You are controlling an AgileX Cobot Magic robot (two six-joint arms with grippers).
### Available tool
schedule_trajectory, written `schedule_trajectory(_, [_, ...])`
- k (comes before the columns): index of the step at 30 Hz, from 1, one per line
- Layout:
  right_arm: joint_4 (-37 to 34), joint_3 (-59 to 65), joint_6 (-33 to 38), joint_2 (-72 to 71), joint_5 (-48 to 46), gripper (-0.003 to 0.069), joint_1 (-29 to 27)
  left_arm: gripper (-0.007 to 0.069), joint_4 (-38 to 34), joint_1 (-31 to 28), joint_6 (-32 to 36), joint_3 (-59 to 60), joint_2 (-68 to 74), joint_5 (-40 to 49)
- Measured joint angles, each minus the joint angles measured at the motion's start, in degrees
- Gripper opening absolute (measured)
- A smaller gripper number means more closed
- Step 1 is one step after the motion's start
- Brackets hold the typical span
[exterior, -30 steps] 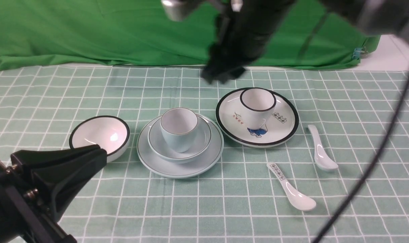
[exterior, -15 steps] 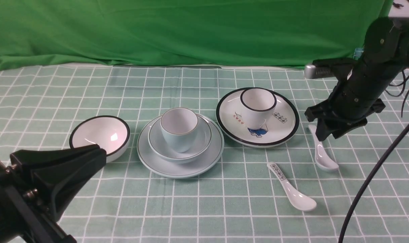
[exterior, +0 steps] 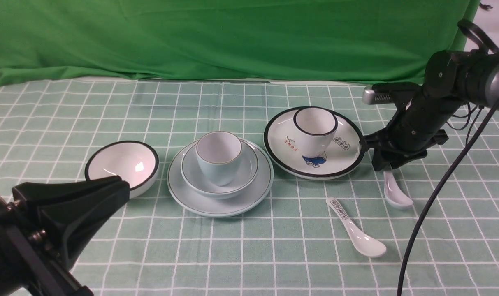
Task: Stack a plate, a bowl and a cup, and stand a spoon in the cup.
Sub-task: Use the right arm to grab a blue soup spoon
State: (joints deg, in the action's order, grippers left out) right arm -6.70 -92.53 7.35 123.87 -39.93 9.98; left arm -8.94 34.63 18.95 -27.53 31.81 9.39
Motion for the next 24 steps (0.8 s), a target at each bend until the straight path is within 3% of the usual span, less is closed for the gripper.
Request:
schedule_trajectory(11, [0.1, -0.59, -0.05, 0.87, 0.06, 0.0325, 0.0, 0.001, 0.0, 0.0, 0.06, 0.0, 0.0, 0.0])
schedule_trajectory(17, [0.62, -0.82, 0.02, 1.0, -0.69, 0.0165, 0.0, 0.001, 0.07, 0.0, 0.06, 0.0, 0.0, 0.0])
schedule_trajectory(24, [0.05, 0.51, 2.93, -3.09, -7.35, 0.0168, 0.24, 0.001, 0.07, 0.0, 0.06, 0.0, 0.0, 0.0])
